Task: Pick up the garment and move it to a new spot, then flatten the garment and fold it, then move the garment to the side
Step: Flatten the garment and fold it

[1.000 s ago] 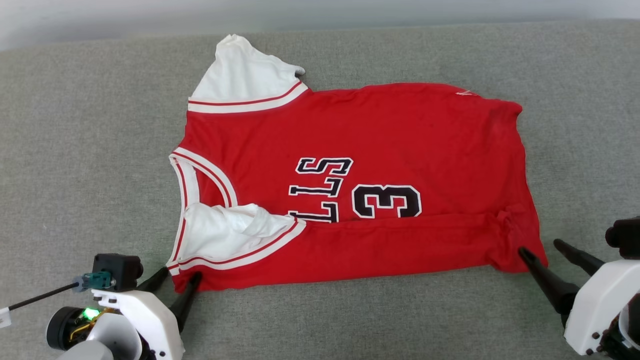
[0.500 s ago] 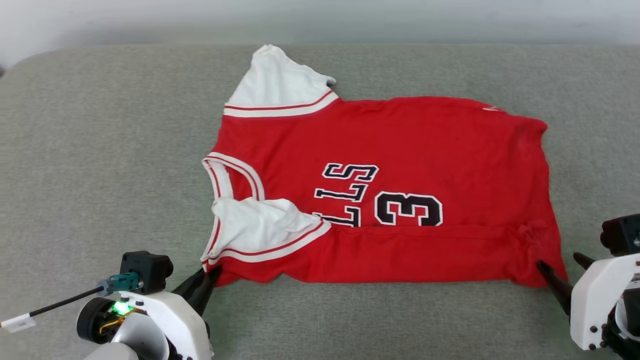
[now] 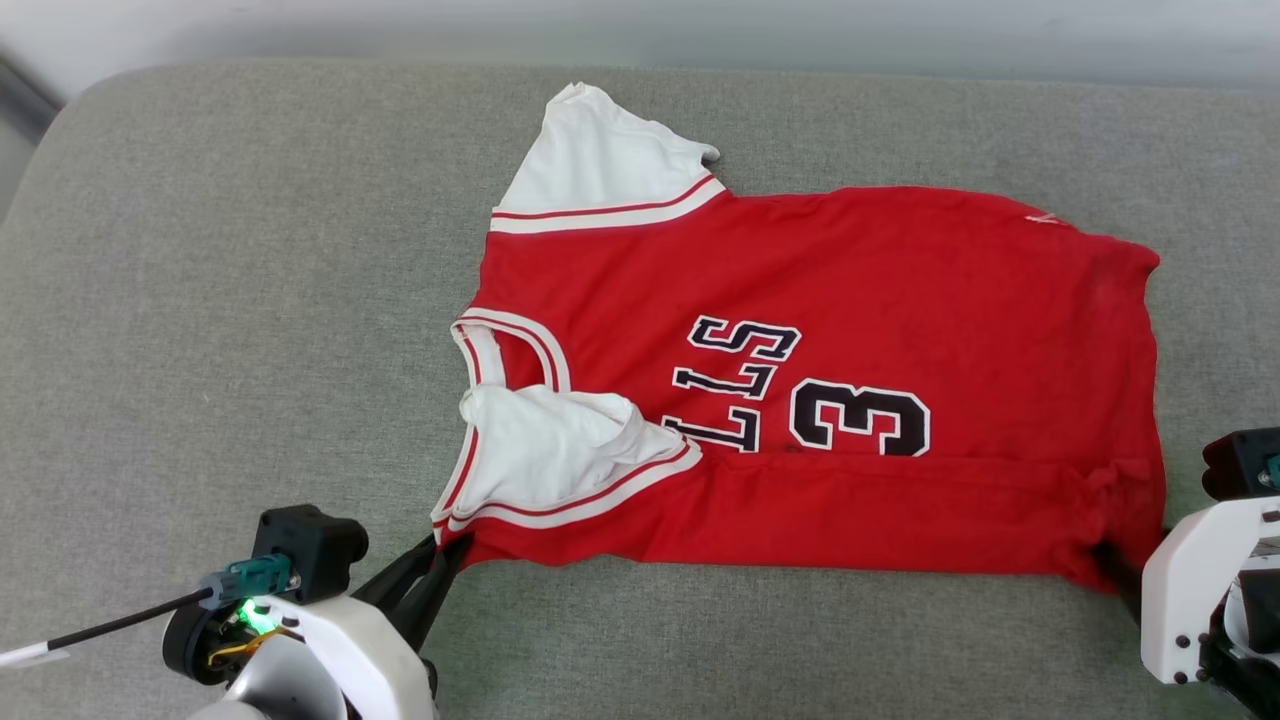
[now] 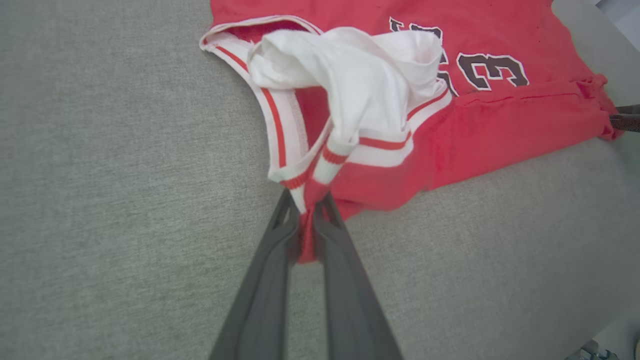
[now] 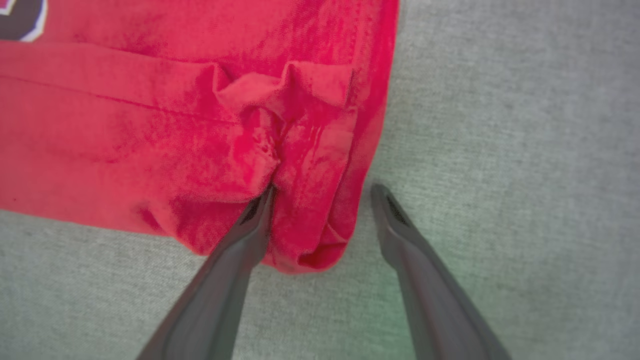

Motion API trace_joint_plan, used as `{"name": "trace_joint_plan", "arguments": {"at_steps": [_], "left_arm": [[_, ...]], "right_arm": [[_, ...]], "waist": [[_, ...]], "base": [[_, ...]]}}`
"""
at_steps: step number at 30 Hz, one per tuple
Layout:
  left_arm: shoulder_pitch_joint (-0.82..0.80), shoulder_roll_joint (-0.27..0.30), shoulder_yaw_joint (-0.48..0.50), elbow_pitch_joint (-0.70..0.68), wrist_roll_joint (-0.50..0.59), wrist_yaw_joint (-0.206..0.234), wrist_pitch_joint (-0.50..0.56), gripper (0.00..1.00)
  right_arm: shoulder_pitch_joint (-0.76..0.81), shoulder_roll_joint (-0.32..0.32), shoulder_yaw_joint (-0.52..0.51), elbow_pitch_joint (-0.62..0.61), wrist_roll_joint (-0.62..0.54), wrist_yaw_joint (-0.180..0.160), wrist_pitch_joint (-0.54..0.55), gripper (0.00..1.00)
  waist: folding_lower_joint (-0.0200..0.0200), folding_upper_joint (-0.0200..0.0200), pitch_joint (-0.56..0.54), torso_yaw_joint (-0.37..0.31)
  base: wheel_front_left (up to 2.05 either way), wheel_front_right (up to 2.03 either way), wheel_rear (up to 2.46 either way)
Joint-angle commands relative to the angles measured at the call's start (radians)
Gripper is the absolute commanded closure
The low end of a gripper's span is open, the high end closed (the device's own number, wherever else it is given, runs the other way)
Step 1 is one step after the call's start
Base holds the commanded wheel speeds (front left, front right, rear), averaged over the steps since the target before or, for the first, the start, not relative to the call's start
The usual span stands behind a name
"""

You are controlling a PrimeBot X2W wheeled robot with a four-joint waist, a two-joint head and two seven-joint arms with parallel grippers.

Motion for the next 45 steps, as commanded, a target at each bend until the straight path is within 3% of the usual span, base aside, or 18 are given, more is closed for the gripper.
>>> {"name": "trace_joint_plan", "arguments": {"at_steps": [1, 12, 24, 34, 35, 36, 37, 38, 39, 40, 45], "left_arm": [[0.010, 0.006, -0.003, 0.004, 0.005, -0.004, 0.002, 1.00], [0.053, 0.019, -0.014, 0.060, -0.020, -0.009, 0.001, 1.00], [0.196, 0.048, -0.082, 0.071, -0.036, 0.012, 0.016, 1.00], [0.233, 0.001, -0.120, 0.156, -0.044, -0.030, -0.019, 1.00], [0.230, -0.002, -0.120, 0.166, -0.044, -0.034, -0.023, 0.89], [0.229, -0.004, -0.122, 0.175, -0.044, -0.039, -0.024, 0.62], [0.226, -0.006, -0.124, 0.185, -0.044, -0.044, -0.024, 0.21], [0.223, -0.007, -0.126, 0.192, -0.043, -0.049, -0.025, 0.00], [0.219, -0.010, -0.126, 0.199, -0.039, -0.053, -0.030, 0.00], [0.216, -0.013, -0.126, 0.205, -0.037, -0.056, -0.035, 0.00], [0.186, -0.017, -0.108, 0.216, -0.009, -0.062, -0.080, 0.00]], "right_arm": [[0.020, 0.026, 0.034, 0.060, 0.006, -0.001, 0.025, 1.00], [0.047, 0.021, -0.075, -0.033, 0.041, -0.001, 0.015, 1.00], [0.280, 0.066, -0.158, -0.176, 0.019, -0.001, 0.078, 1.00], [0.347, 0.121, -0.139, -0.150, 0.025, -0.001, 0.038, 1.00], [0.342, 0.122, -0.137, -0.143, 0.024, -0.001, 0.032, 1.00], [0.339, 0.122, -0.131, -0.135, 0.022, -0.001, 0.027, 1.00], [0.336, 0.117, -0.126, -0.127, 0.017, -0.001, 0.021, 1.00], [0.331, 0.104, -0.118, -0.121, 0.009, -0.001, 0.007, 0.67], [0.326, 0.092, -0.109, -0.116, 0.001, -0.001, -0.011, 0.24], [0.325, 0.087, -0.108, -0.104, -0.004, -0.001, -0.024, 0.00], [0.290, 0.059, -0.092, -0.101, 0.014, -0.001, -0.089, 0.00]], "waist": [[0.0001, 0.0000, 0.007, 0.002], [0.0001, 0.0000, -0.077, -0.017], [0.0001, 0.0000, -0.204, -0.045], [0.0001, 0.0000, -0.218, -0.062], [0.0001, 0.0000, -0.218, -0.063], [0.0001, 0.0000, -0.218, -0.064], [0.0001, 0.0000, -0.218, -0.065], [0.0001, 0.0000, -0.218, -0.065], [0.0001, 0.0000, -0.221, -0.065], [0.0001, 0.0000, -0.223, -0.065], [0.0001, 0.0000, -0.233, -0.065]], "base": [[0.00, 0.00, 0.00], [0.00, 0.00, 0.00], [0.00, 0.00, 0.00], [0.00, 0.00, 0.00], [0.00, 0.00, 0.00], [0.00, 0.00, 0.00], [0.00, 0.00, 0.00], [0.00, 0.00, 0.00], [0.00, 0.00, 0.00], [0.00, 0.00, 0.00], [0.00, 0.00, 0.00]]}}
